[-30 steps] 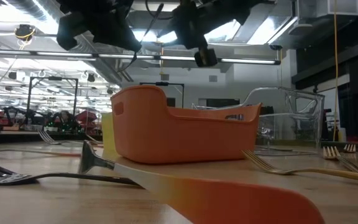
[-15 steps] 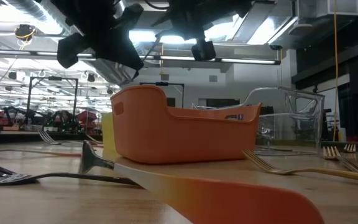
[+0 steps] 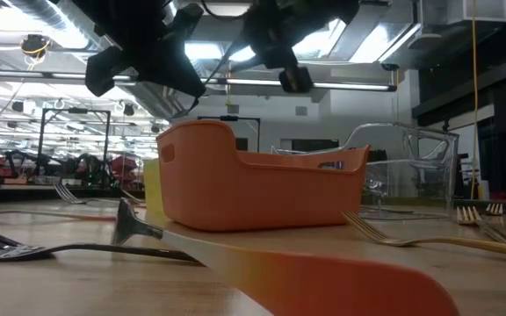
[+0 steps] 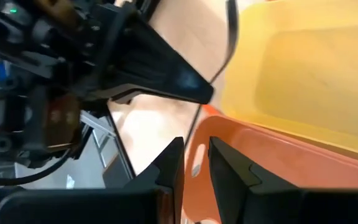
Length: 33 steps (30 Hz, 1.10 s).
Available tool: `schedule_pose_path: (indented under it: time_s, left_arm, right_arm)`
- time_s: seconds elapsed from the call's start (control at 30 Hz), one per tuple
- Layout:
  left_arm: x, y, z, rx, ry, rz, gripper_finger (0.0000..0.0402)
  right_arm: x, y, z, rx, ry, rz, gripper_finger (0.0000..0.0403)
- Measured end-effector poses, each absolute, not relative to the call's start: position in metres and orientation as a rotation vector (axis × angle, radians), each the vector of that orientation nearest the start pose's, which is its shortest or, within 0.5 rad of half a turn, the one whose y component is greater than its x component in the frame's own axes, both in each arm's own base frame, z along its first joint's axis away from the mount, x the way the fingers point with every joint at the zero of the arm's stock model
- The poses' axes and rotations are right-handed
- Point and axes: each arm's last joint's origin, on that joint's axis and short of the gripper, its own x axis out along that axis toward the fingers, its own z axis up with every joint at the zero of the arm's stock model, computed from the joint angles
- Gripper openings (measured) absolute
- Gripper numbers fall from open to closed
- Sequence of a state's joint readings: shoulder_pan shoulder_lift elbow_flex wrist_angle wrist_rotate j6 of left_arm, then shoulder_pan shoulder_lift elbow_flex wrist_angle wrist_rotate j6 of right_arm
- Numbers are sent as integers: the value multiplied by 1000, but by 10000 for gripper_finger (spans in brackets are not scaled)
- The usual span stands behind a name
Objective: Sort silverware by color (type)
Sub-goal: Put the black fork into the transparent bin
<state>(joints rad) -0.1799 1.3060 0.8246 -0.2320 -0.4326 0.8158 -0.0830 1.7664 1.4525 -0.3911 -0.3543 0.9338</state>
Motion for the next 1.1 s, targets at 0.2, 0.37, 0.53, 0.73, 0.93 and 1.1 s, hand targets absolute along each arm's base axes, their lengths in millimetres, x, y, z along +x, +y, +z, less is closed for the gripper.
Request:
schedule_pose_path:
  time_s: [0.2,0.37,0.53,0.73,0.93,1.1]
  left_arm:
    - [265,-35,237,994,755,-44,3]
    - [265,-34,237,1003,766,-13,3]
    - [265,-34,236,1004,769,-15,3]
    - [264,-34,236,1001,767,-23,3]
    - [264,-36,236,1002,762,-43,3]
    - [264,-36,236,1002,762,-43,3]
  right_arm:
    - [396,-19,277,1040,794,-91,67]
    - [401,-14,266,1042,834,-77,67]
    - [405,-10,263,1037,827,-64,67]
    - [406,-11,265,1036,807,-54,67]
    - [407,-18,267,1048,775,-58,67]
    - [410,-17,270,1044,740,-35,67]
